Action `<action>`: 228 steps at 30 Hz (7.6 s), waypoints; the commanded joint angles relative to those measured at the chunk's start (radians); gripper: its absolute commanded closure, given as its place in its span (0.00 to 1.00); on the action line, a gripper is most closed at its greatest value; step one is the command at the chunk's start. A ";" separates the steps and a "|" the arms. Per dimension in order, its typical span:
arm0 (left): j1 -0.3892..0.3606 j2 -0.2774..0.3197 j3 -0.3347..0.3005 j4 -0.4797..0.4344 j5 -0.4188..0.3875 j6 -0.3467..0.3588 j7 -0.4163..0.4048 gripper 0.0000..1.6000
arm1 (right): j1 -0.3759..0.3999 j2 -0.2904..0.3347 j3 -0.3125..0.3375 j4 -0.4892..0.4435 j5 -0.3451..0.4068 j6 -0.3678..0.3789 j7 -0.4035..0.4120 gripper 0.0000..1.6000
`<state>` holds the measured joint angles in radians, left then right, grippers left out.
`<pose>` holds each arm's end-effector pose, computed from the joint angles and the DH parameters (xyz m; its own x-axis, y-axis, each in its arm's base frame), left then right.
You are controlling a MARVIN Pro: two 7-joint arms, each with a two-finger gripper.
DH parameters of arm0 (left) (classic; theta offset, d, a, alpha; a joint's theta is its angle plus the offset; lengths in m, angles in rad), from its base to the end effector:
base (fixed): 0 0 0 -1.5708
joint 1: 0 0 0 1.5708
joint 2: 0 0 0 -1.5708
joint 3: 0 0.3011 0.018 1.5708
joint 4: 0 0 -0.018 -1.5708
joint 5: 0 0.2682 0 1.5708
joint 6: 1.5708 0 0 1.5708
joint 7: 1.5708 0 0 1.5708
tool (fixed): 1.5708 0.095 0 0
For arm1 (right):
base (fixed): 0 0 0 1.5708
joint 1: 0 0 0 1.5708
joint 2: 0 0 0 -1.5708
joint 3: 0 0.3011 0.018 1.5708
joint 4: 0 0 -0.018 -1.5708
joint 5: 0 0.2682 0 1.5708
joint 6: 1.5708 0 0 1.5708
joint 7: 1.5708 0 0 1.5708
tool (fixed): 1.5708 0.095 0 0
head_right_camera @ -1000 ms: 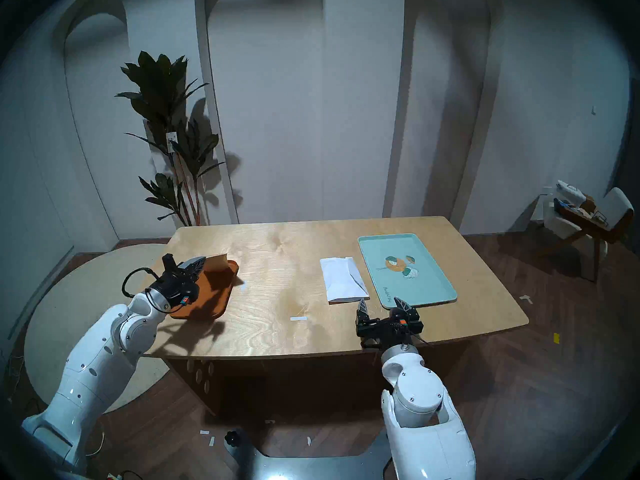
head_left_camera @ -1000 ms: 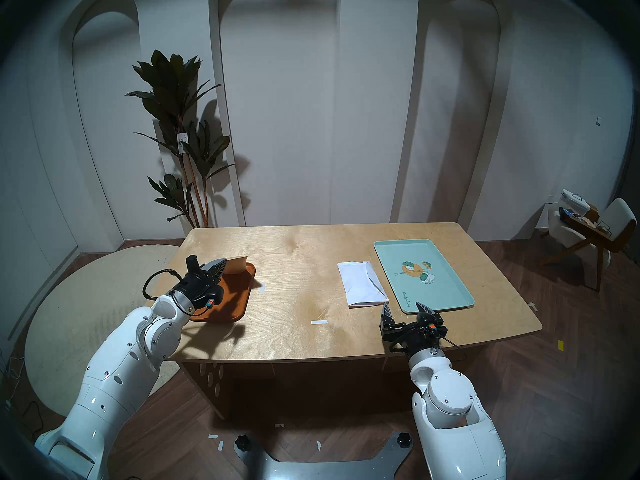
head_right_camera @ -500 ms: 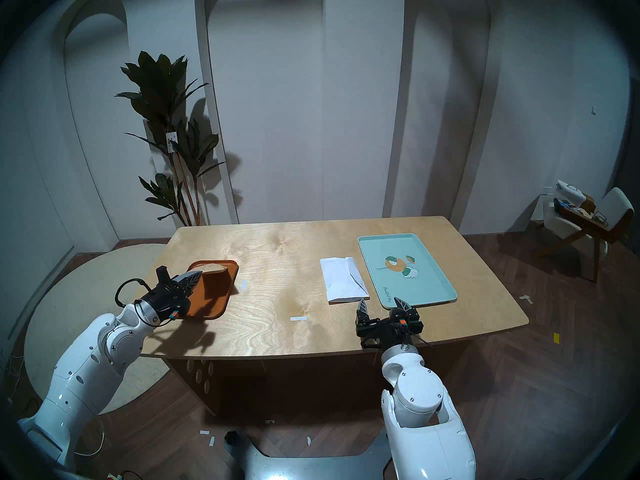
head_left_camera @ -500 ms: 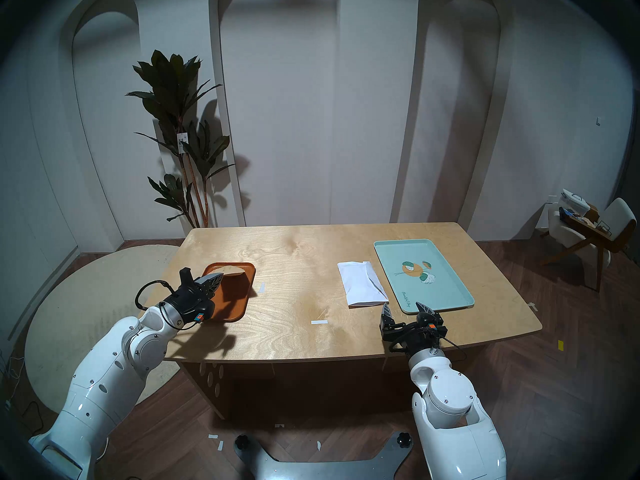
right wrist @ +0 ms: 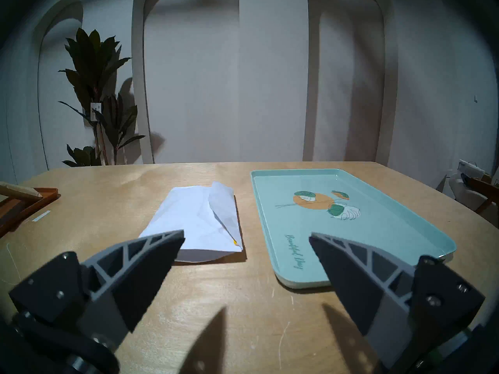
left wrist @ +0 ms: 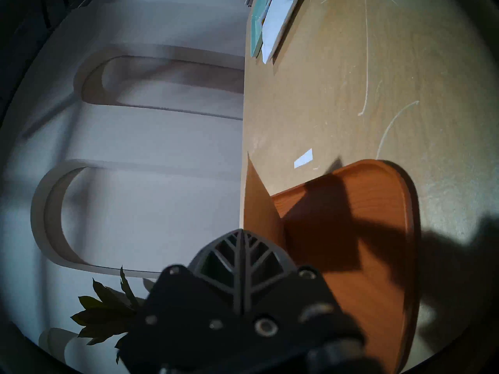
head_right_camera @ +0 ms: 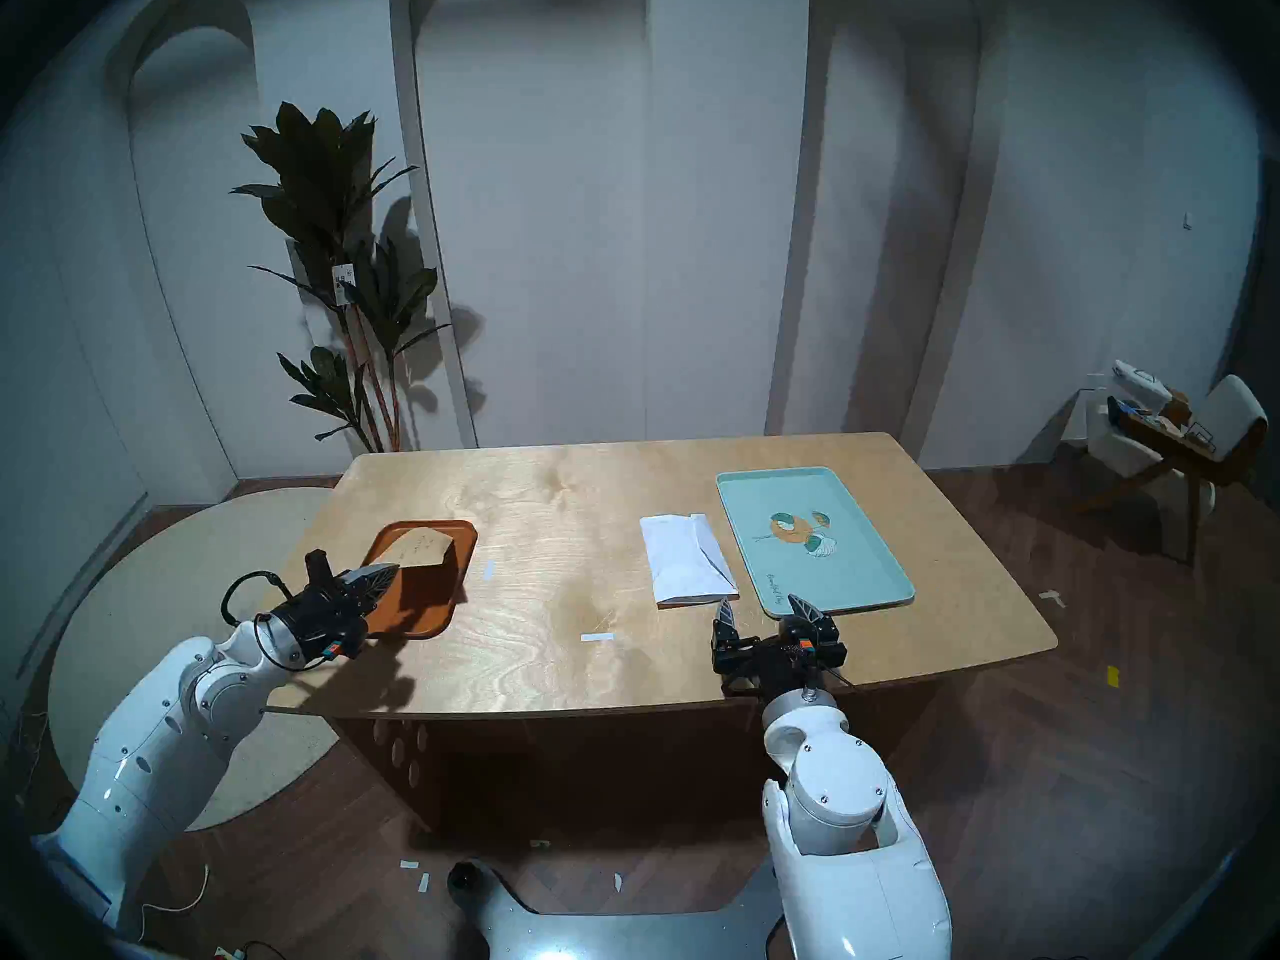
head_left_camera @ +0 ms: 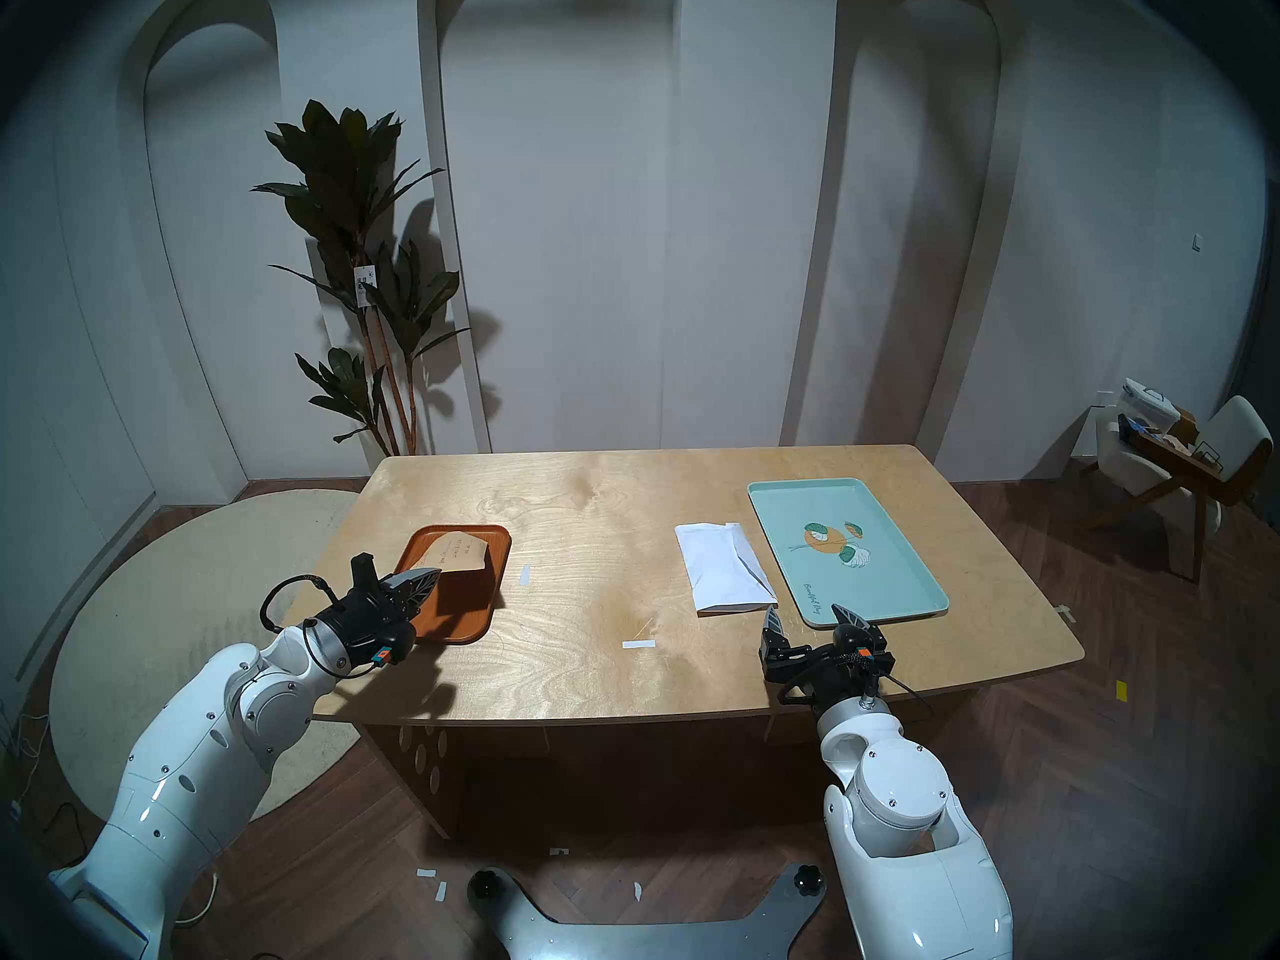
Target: Sort the mail into the trays, one tray per recipient
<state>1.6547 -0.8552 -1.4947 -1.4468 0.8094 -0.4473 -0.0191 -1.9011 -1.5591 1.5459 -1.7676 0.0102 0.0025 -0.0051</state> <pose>0.3410 0.1758 -0.3220 -0.3913 -0.9110 0.1301 -0.2411 -0.0349 -0.9699 0.2768 0.0060 -0.3571 0.1359 -0.0035 0.9907 0.0209 -0.9998 -0.0064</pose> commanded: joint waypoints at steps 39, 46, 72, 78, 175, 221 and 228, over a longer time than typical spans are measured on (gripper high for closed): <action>-0.139 0.103 0.036 0.090 -0.072 -0.175 -0.217 1.00 | 0.003 -0.001 0.000 -0.024 -0.001 -0.003 -0.002 0.00; -0.117 0.118 0.035 0.100 -0.099 -0.203 -0.254 1.00 | 0.003 -0.001 0.000 -0.025 -0.001 -0.002 -0.002 0.00; -0.020 0.205 -0.041 0.008 -0.232 -0.205 -0.388 0.00 | 0.003 -0.001 0.000 -0.023 -0.001 -0.004 -0.002 0.00; 0.001 0.131 -0.133 -0.037 -0.386 -0.169 -0.327 0.00 | 0.006 -0.001 0.000 -0.018 0.000 -0.005 -0.001 0.00; -0.075 -0.255 -0.199 -0.752 -1.642 0.912 0.151 0.00 | 0.269 -0.050 0.118 0.030 1.044 0.671 -0.424 0.00; -0.075 -0.253 -0.198 -0.752 -1.642 0.909 0.150 0.00 | 0.450 -0.043 0.089 0.292 1.007 0.606 -0.392 1.00; -0.075 -0.252 -0.198 -0.752 -1.642 0.909 0.150 0.00 | 0.447 -0.040 0.062 0.252 0.997 0.602 -0.387 1.00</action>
<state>1.5958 -1.1057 -1.6891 -2.1803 -0.8326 0.4699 0.1314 -1.4513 -1.5943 1.6325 -1.4768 1.0175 0.6039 -0.4034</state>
